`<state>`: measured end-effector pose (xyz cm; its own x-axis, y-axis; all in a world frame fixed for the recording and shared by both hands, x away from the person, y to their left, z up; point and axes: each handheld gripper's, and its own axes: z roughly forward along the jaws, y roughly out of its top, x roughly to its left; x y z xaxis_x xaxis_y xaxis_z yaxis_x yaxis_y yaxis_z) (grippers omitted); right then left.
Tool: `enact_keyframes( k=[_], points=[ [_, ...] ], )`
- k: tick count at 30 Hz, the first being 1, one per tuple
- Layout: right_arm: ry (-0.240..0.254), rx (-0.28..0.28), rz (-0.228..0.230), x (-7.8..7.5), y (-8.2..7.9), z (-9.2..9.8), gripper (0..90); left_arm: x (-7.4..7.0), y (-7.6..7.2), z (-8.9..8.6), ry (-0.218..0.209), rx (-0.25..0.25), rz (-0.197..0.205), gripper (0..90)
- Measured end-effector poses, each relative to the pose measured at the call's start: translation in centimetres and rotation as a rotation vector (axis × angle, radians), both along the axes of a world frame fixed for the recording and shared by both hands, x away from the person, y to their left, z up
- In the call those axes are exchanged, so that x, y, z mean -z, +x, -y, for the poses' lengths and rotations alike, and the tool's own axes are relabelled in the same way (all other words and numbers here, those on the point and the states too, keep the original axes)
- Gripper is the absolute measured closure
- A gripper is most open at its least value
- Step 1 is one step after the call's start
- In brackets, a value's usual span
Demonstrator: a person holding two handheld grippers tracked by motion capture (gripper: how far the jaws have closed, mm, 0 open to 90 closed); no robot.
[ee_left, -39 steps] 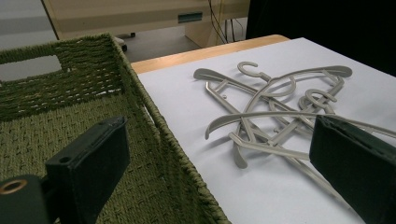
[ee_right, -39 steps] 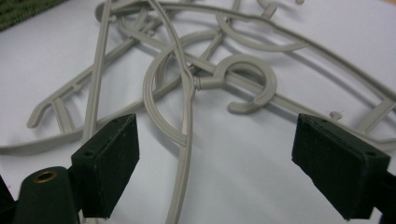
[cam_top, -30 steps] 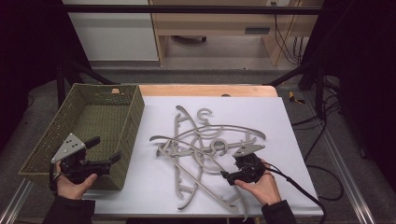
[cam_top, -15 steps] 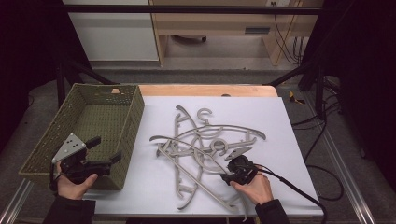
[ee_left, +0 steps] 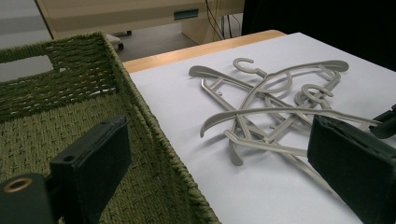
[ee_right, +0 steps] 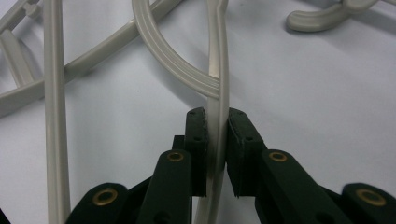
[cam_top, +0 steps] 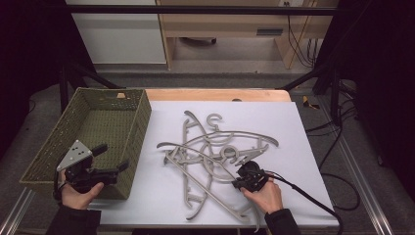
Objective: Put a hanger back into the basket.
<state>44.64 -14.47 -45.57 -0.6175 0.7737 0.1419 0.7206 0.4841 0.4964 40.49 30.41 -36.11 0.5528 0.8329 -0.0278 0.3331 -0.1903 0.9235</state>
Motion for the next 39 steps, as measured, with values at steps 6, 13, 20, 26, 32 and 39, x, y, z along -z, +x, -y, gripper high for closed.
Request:
enact_keyframes(
  k=[6,13,20,26,32,39],
  points=[
    [0.005,0.015,-0.003,-0.5,-0.1,0.3,81.6,0.0,0.0,0.0,0.001,-0.001,0.000,6.1],
    [0.018,0.005,0.036,-1.6,-0.4,0.9,81.9,-0.2,-0.2,0.2,0.006,0.005,0.005,6.4],
    [0.047,-0.054,0.050,-2.7,-0.8,1.4,82.1,-0.6,-0.6,0.8,0.014,0.027,0.015,6.7],
    [0.077,-0.119,0.064,-3.9,-1.3,2.1,82.1,-1.0,-1.0,2.0,0.042,0.078,0.009,6.8],
    [0.084,-0.203,0.092,-5.0,-2.1,2.3,82.1,-1.3,-1.6,3.7,0.078,0.141,-0.006,7.0],
    [0.125,-0.290,0.100,-5.9,-2.9,1.3,82.2,-0.7,-1.8,6.6,0.165,0.237,-0.046,8.4]
  ],
)
